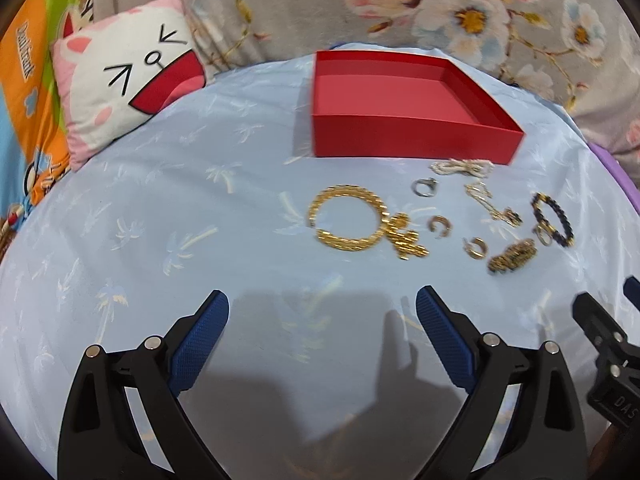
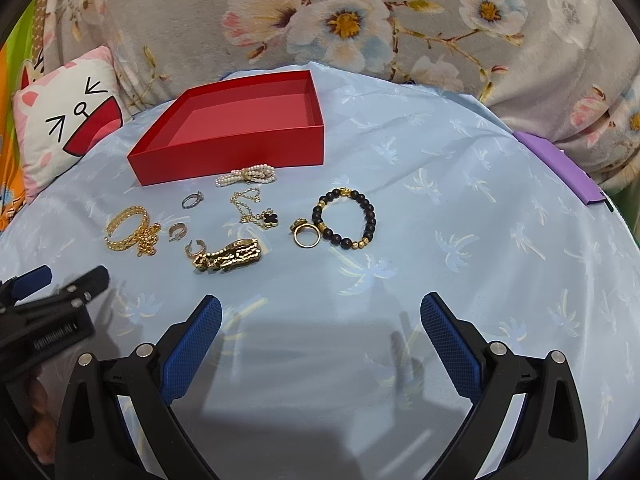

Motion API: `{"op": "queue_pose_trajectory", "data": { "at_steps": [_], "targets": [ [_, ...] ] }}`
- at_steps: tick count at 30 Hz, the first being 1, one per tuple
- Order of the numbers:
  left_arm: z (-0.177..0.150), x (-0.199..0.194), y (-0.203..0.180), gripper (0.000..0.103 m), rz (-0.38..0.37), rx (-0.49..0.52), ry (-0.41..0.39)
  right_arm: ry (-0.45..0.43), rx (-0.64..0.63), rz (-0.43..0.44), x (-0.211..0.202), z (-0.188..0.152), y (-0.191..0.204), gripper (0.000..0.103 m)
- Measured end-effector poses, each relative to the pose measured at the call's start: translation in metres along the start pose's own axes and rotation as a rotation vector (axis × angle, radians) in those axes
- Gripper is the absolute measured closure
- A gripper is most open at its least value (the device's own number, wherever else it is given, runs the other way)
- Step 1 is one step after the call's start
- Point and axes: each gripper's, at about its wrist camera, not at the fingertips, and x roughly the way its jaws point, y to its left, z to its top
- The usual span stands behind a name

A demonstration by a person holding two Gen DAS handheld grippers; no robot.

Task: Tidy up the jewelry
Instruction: 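Grasp the gold bangle with the left tool while the right tool grasps the black-bead bracelet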

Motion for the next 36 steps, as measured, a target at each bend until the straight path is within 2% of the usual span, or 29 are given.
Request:
{"op": "queue_pose_trajectory", "data": {
  "at_steps": [5,7,9,12,15,18,20,21,24,28,33,36],
  "targets": [
    [0.020,0.006,0.006,0.011,-0.041,0.006,-0.001,0.013,0.007,0.009,0.003,0.002,-0.002,0.005],
    [0.029,0.008,-0.003,0.011,-0.032,0.057,-0.026,0.013,0.006,0.007,0.004,0.002,-0.002,0.005],
    [0.038,0.017,-0.011,0.011,-0.037,0.089,-0.017,0.014,0.009,0.009,0.004,0.002,-0.003,0.005],
    [0.048,0.033,-0.016,0.011,-0.047,0.092,0.009,0.016,0.013,0.011,0.004,0.002,-0.003,0.005],
    [0.054,0.044,-0.021,0.012,-0.015,0.092,0.017,0.019,0.014,0.014,0.005,0.001,-0.003,0.005],
    [0.056,0.053,-0.022,0.019,-0.011,0.082,0.041,0.021,0.013,0.018,0.006,0.001,-0.003,0.005],
    [0.056,0.057,-0.021,0.028,-0.016,0.077,0.060,0.023,0.013,0.020,0.006,0.000,-0.003,0.005],
    [0.055,0.060,-0.020,0.029,-0.028,0.066,0.068,0.024,0.014,0.022,0.007,0.000,-0.003,0.005],
    [0.057,0.062,-0.016,0.035,-0.040,0.043,0.072,0.027,0.016,0.025,0.008,0.000,-0.003,0.005],
    [0.055,0.061,-0.016,0.049,-0.042,0.046,0.068,0.027,0.016,0.026,0.008,0.000,-0.003,0.005],
    [0.054,0.058,-0.016,0.049,-0.068,0.052,0.066,0.029,0.017,0.033,0.008,0.001,-0.004,0.005],
    [0.055,0.051,-0.012,0.049,-0.058,0.053,0.046,0.020,0.023,0.019,0.009,0.011,-0.013,0.005]
  ]
}}
